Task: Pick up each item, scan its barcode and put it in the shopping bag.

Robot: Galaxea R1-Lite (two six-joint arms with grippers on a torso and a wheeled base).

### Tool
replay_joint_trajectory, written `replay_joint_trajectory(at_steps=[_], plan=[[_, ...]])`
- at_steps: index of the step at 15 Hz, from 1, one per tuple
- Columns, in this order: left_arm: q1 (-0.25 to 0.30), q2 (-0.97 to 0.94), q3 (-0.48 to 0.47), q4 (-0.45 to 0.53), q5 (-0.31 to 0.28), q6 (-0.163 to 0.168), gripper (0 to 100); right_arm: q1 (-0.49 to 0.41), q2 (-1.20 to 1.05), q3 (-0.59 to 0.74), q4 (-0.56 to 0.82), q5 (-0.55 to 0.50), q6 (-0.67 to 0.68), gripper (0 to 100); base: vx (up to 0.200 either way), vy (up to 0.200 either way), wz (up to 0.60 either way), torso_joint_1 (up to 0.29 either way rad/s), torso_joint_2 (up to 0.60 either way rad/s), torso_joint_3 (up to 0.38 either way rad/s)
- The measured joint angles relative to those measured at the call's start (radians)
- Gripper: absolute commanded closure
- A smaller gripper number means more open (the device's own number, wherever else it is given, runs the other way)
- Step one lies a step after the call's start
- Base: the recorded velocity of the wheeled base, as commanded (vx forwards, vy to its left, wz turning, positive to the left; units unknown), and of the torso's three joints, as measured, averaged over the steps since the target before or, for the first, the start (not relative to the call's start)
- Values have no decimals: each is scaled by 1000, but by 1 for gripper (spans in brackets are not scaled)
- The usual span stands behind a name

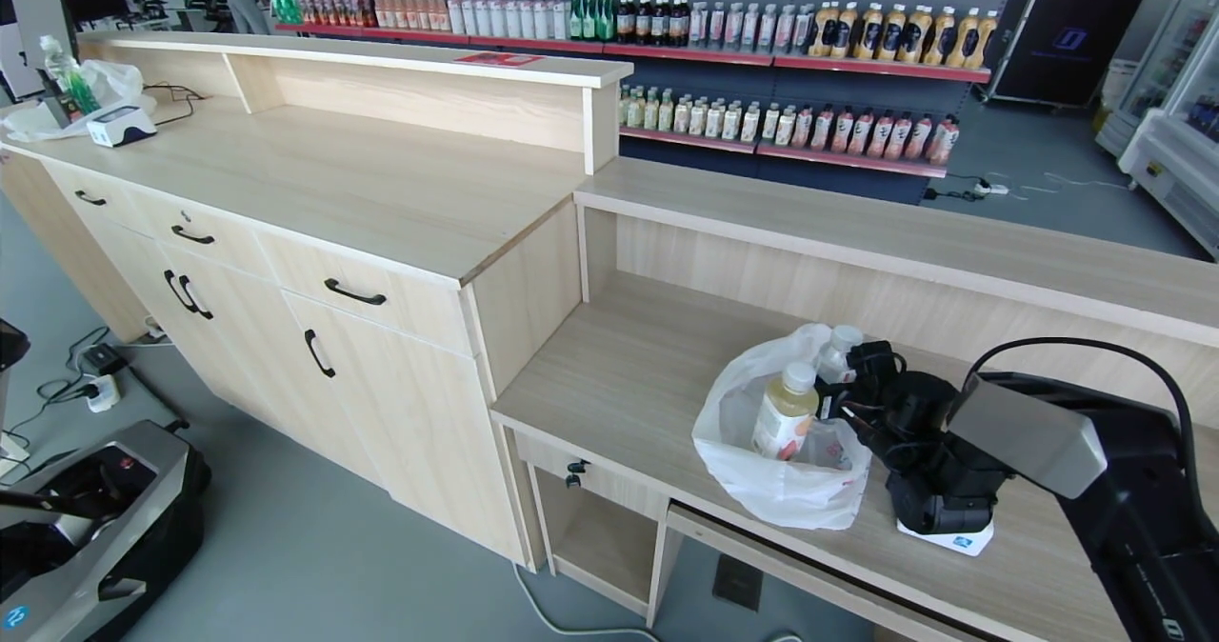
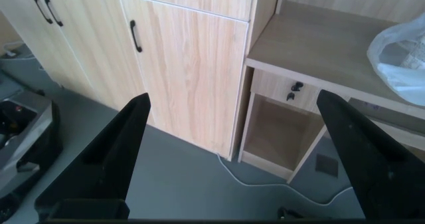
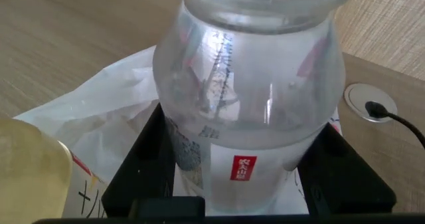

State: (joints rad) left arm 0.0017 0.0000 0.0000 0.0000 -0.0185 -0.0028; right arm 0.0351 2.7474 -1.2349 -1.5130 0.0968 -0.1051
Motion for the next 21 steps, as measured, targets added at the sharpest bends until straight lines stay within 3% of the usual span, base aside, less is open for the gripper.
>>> replay_joint_trajectory(at_steps=[1,7,10,13,18,21], plan=[[0,0,0,0,0,0,0,-2,2,-2,5,3,0,0,0,0,0,0,0,0],[-1,0,0,0,0,0,0,-8,-41,-3,8,19,0,0,0,0,0,0,0,0],[0,0,0,0,0,0,0,-8,-124,73,33,19,0,0,0,0,0,0,0,0],[0,0,0,0,0,0,0,-8,-307,214,110,20,-4,0,0,0,0,0,0,0],[0,0,0,0,0,0,0,-35,-799,563,246,15,-98,0,0,0,0,0,0,0],[0,0,0,0,0,0,0,-121,-1091,700,460,0,-199,0,0,0,-400,2,0,2]])
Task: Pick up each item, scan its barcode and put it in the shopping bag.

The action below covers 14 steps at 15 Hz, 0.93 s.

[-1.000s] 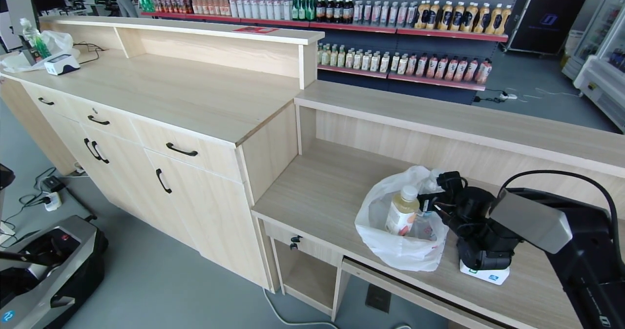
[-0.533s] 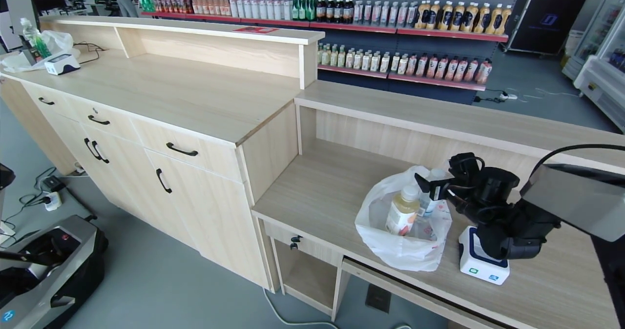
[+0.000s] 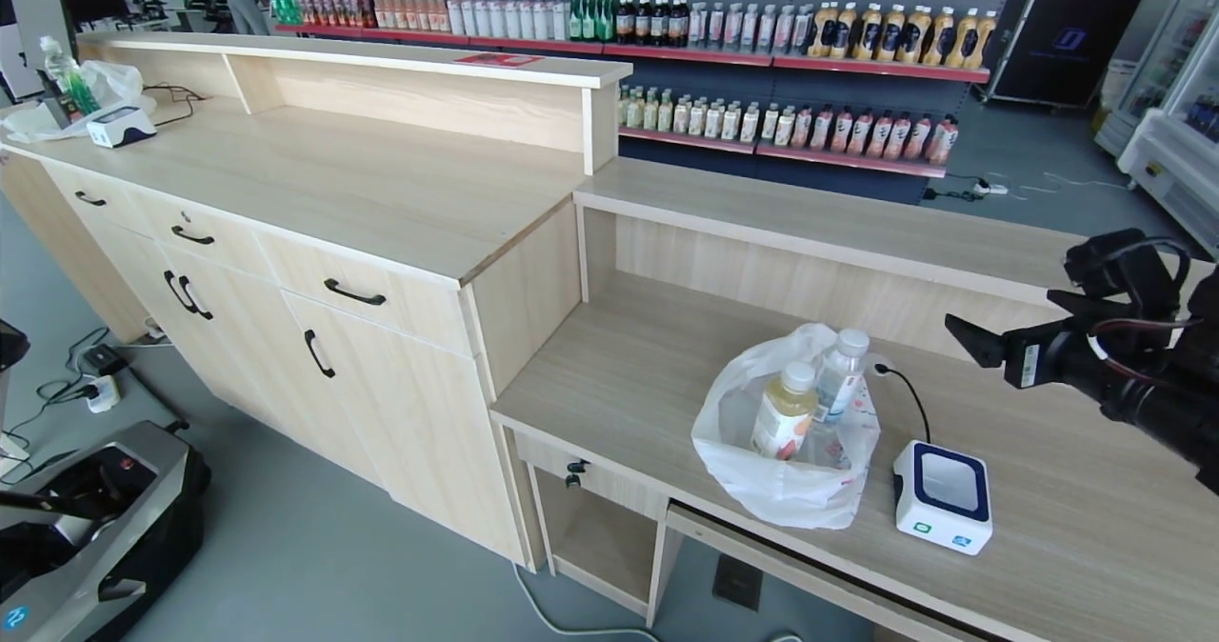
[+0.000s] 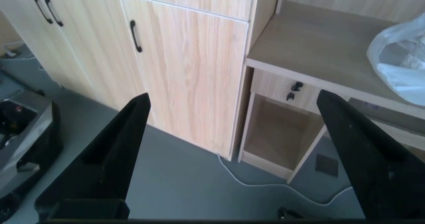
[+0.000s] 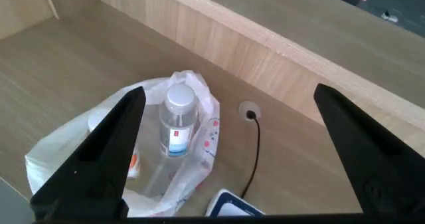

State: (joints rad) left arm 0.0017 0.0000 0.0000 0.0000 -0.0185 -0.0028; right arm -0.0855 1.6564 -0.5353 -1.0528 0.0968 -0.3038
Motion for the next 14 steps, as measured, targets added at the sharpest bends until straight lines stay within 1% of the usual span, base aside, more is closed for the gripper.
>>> replay_joint_trajectory(at_steps=[3,5,7,8,11,14], plan=[[-1,0,0,0,0,0,0,-106,-229,32,240,-10,-44,0,0,0,-600,-1,1,2],[0,0,0,0,0,0,0,-139,-343,33,363,-17,-49,0,0,0,-600,0,7,0],[-1,0,0,0,0,0,0,-153,-434,31,471,-39,-49,0,0,0,-600,2,2,5],[-1,0,0,0,0,0,0,-156,-476,31,506,-46,-43,0,0,0,-600,7,7,2],[0,0,0,0,0,0,0,-159,-574,88,516,-45,53,0,0,0,0,0,0,0],[0,0,0,0,0,0,0,-161,-684,256,518,-48,81,0,0,0,0,0,0,0]])
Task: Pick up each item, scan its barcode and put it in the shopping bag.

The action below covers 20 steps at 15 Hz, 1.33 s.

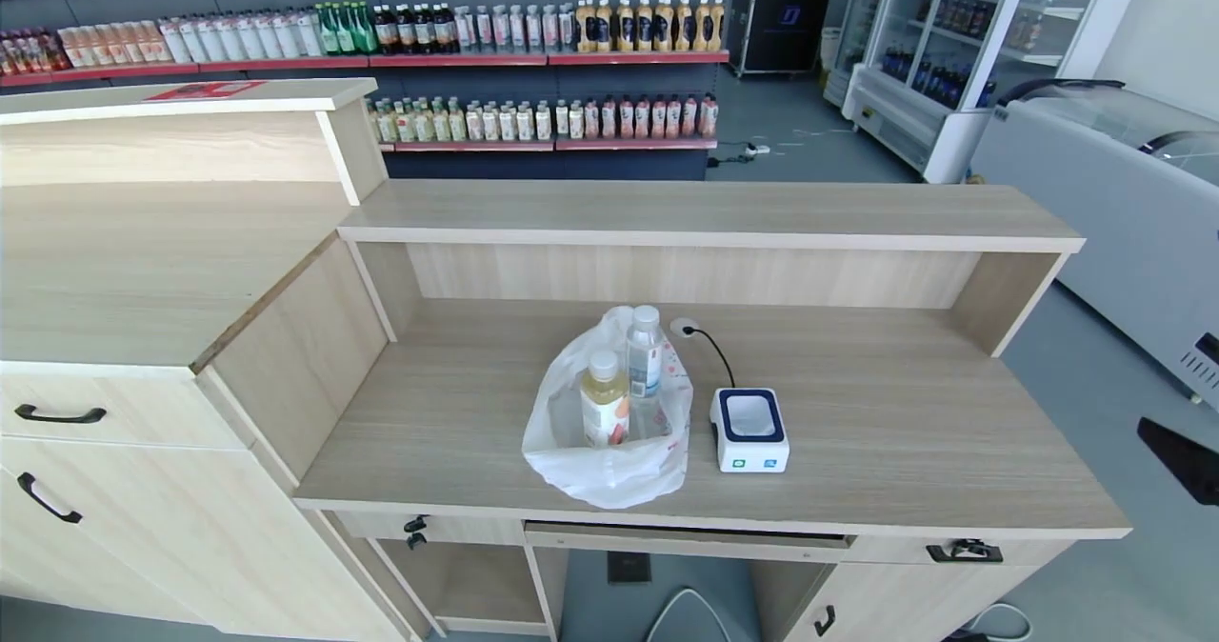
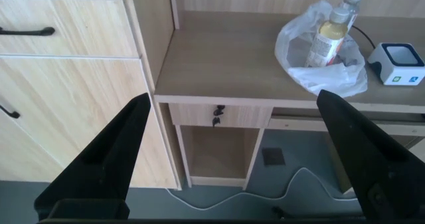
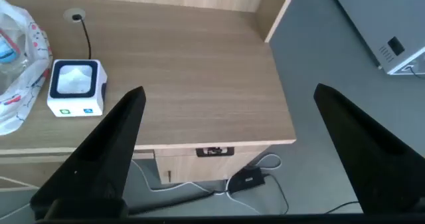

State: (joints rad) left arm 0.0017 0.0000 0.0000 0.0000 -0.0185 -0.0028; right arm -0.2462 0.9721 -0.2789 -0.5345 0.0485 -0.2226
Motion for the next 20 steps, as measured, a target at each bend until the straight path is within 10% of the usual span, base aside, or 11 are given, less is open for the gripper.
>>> replay_joint_trajectory(at_steps=[6,20], plan=[[0,0,0,0,0,0,0,44,-378,253,124,-6,56,0,0,0,0,0,0,0],[-1,0,0,0,0,0,0,250,-966,279,498,-64,231,0,0,0,0,0,0,0]])
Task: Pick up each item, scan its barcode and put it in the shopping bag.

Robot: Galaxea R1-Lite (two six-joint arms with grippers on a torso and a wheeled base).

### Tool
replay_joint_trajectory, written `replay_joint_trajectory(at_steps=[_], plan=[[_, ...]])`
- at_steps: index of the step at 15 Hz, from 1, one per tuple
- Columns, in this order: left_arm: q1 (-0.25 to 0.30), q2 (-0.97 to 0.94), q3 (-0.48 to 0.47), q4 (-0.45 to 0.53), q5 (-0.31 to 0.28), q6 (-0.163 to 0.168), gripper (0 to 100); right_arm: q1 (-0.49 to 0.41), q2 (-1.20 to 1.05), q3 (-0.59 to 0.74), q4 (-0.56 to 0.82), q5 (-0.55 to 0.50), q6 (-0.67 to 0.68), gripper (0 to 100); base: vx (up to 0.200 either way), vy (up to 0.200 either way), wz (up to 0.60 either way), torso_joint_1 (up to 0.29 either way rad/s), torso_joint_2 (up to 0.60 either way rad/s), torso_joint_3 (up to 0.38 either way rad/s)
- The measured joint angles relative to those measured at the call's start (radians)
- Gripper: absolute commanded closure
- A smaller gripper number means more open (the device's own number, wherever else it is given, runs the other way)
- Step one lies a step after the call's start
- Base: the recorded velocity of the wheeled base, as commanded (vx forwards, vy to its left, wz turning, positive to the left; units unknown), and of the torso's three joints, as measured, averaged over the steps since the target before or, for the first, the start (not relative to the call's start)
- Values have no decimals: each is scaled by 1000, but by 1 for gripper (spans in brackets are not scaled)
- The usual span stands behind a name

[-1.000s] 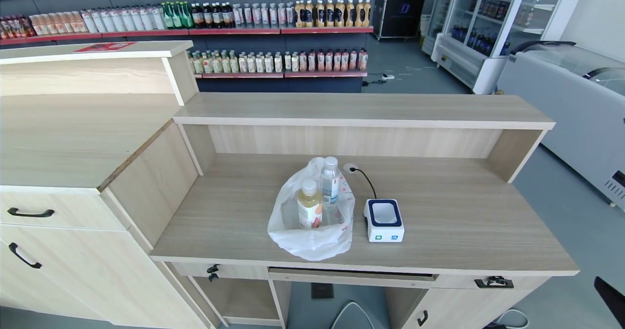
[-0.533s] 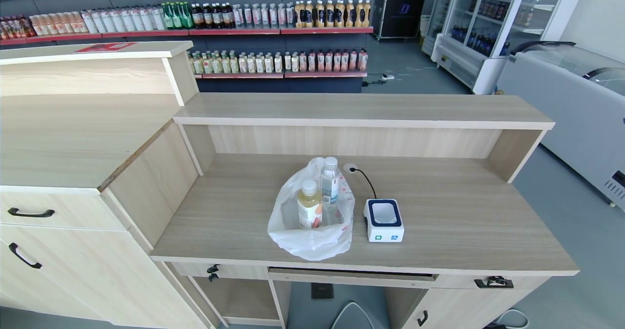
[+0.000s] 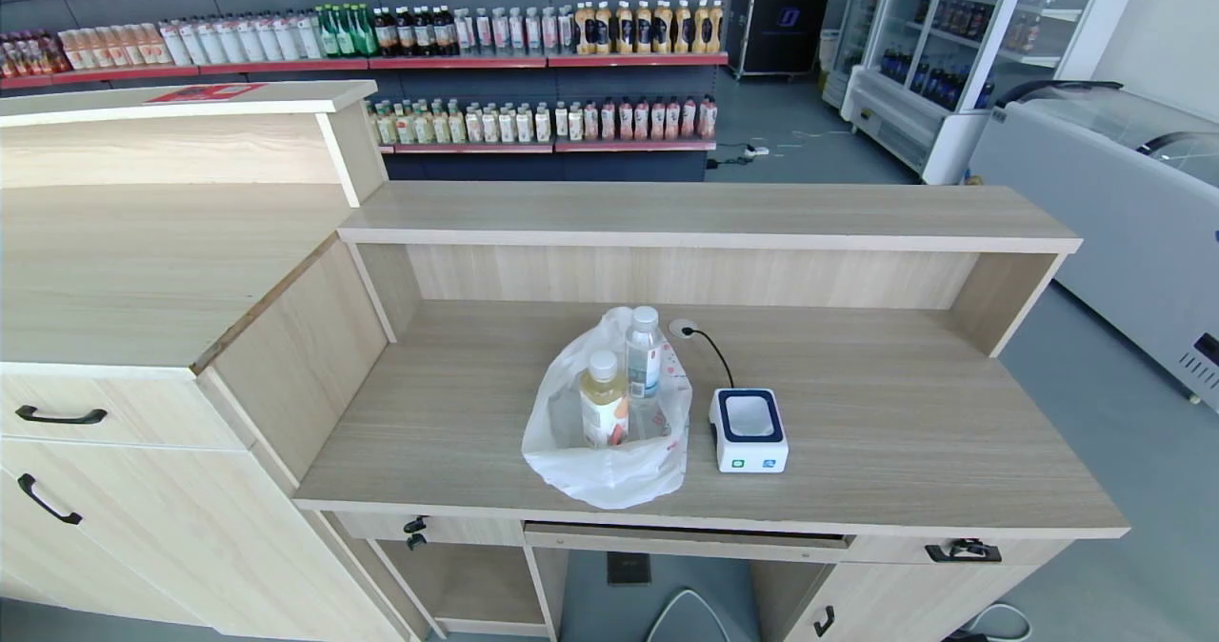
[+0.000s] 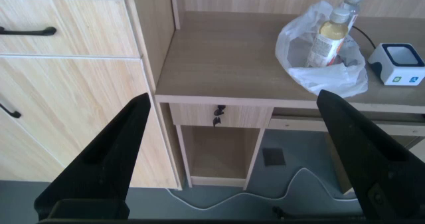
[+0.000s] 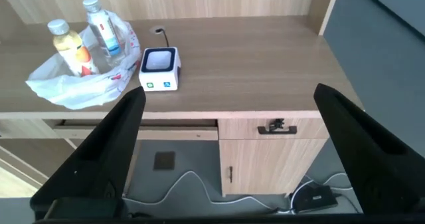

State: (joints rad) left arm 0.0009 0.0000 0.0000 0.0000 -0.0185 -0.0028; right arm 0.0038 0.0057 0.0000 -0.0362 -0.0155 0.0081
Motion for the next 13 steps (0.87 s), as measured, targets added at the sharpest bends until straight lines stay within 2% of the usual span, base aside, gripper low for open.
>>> replay_joint_trajectory(at_steps=[13], plan=[[0,0,0,0,0,0,0,0,-8,0,17,2,17,0,0,0,0,0,0,0]])
